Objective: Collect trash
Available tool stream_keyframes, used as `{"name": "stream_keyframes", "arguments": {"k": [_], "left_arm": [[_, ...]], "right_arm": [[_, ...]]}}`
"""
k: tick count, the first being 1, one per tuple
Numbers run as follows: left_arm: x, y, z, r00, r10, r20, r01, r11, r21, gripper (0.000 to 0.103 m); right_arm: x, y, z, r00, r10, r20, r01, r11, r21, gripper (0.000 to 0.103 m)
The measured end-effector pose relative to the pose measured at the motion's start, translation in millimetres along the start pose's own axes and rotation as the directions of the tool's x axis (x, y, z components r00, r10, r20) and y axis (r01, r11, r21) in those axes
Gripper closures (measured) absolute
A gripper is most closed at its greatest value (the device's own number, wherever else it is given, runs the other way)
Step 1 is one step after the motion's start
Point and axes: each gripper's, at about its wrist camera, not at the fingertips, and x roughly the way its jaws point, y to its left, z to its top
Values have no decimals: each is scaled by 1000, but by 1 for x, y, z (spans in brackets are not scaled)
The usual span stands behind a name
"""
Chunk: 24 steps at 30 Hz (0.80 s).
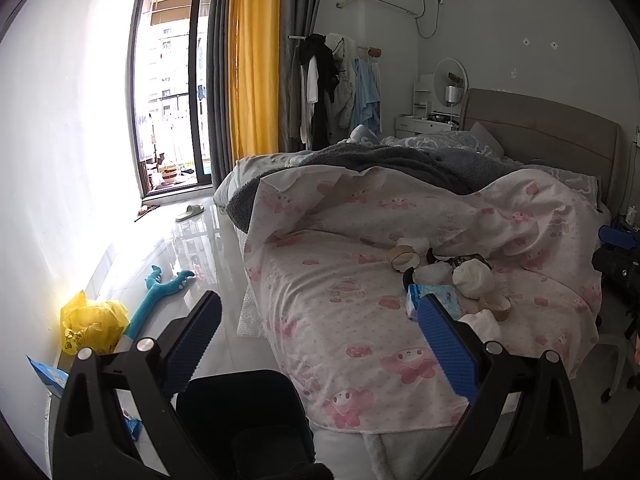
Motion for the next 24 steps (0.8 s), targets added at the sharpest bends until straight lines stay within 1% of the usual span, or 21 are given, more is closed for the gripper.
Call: {"name": "stream_keyframes", "arguments": {"k": [24], "left_arm": [[1, -2, -2, 1000, -9, -6, 9, 1000, -2, 3]], "right_arm": [[-1, 2, 0, 1000, 1, 0, -1, 1000, -9, 3]]}}
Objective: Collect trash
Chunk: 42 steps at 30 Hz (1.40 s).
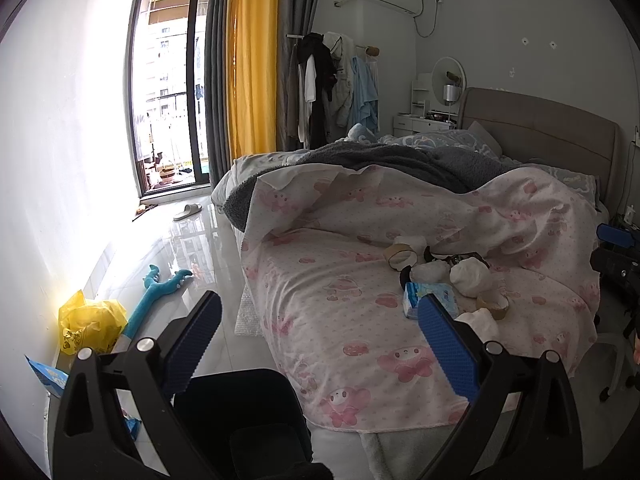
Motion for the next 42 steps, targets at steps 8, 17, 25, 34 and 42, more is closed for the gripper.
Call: {"name": "stream_keyframes", "arguments": {"k": [8, 17, 25, 34, 42], "left_arm": [[0, 0, 0, 1000, 1, 1, -1, 1000, 1, 3], [0, 0, 0, 1000, 1, 1, -1, 1000, 1, 3], [0, 0, 0, 1000, 0, 1, 0, 1000, 0, 3], [0, -1, -1, 1000, -5, 3, 5, 1000, 4, 3], [6, -3, -3, 997, -72, -30, 72, 997, 6, 3]], "right_arm": [[0, 0, 0, 1000, 0, 0, 0, 1000, -1, 3], [0, 0, 0, 1000, 0, 0, 0, 1000, 0, 3], [0, 0, 0, 1000, 0, 0, 0, 1000, 0, 3], [0, -1, 0, 1000, -1, -3, 1, 1000, 2, 3], [9, -5, -8, 999, 0, -41, 0, 1000, 2, 3]]}}
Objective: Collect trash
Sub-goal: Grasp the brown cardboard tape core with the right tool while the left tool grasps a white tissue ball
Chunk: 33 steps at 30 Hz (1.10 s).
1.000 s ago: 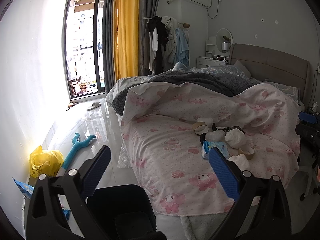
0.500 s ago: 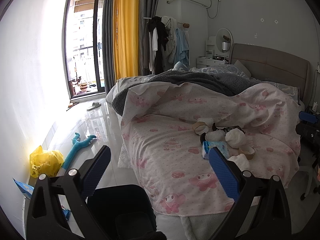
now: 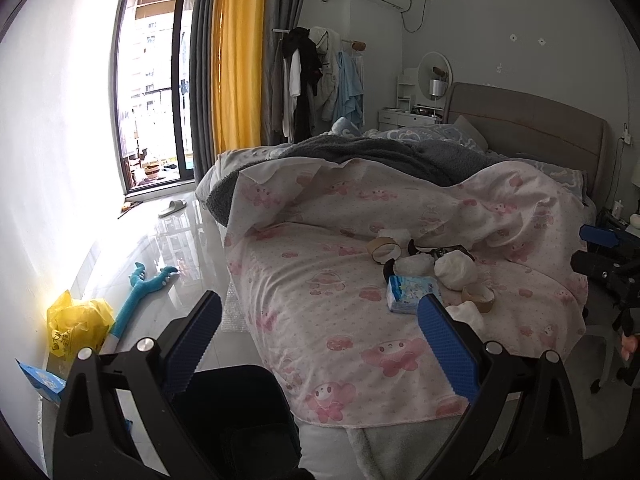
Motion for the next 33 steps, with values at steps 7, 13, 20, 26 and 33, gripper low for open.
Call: {"name": "stream_keyframes", "arguments": {"k": [7, 13, 20, 26, 33], "left_arm": [[12, -7, -3, 999, -3, -36, 3, 1000, 18, 3], [27, -13, -5, 994, -64, -83, 66, 998, 20, 4], [43, -34, -4, 984, -147, -100, 151, 988, 37, 5], [66, -50, -10, 957, -234, -173, 237, 971, 2, 11], [88, -69, -15, 924, -309, -225, 307, 951, -45, 14]], "right_arm": [[14, -6, -4, 999, 2, -41, -2, 1000, 11, 3], [28, -15, -7, 997, 23, -78, -19, 999, 51, 4], [44, -25, -12, 991, 41, -130, -34, 998, 56, 12], [61, -32, -19, 981, 64, -186, -55, 997, 50, 25], [79, -36, -30, 966, 77, -245, -71, 997, 33, 28]]}}
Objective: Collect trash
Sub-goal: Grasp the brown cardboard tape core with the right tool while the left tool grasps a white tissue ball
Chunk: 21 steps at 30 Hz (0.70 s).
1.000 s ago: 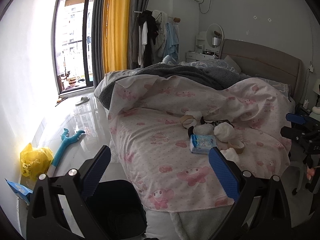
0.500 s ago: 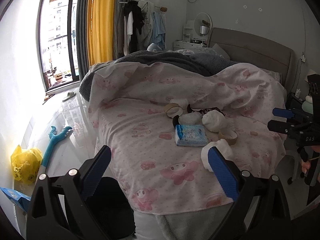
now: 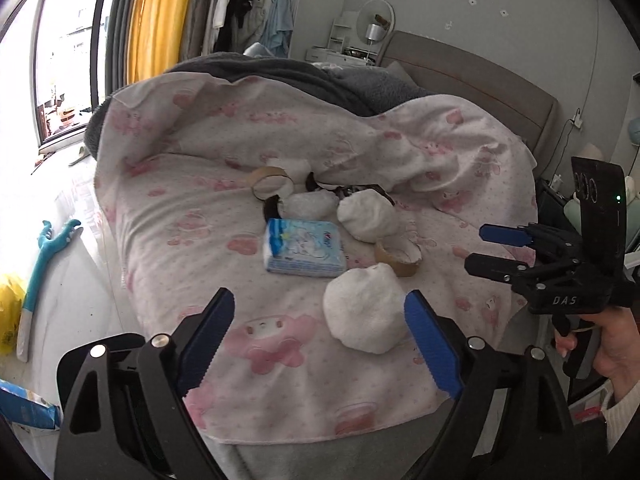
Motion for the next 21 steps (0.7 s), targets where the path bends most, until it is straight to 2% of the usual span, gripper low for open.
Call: {"name": "stream_keyframes", "arguments": {"k": [12, 19, 21], "left_arm": [[43, -7, -2, 992, -81, -95, 74, 995, -67, 25], [59, -5, -3, 979, -133, -157, 116, 987, -110, 34], [62, -5, -4, 975, -145, -169, 128, 986, -104, 40]], "right_arm": [[35, -2, 0, 996, 36, -86, -38, 999, -25, 28], [50, 2, 5, 994, 25, -107, -30, 998, -46, 28], [55, 4, 6, 993, 23, -118, -30, 998, -54, 31]]}}
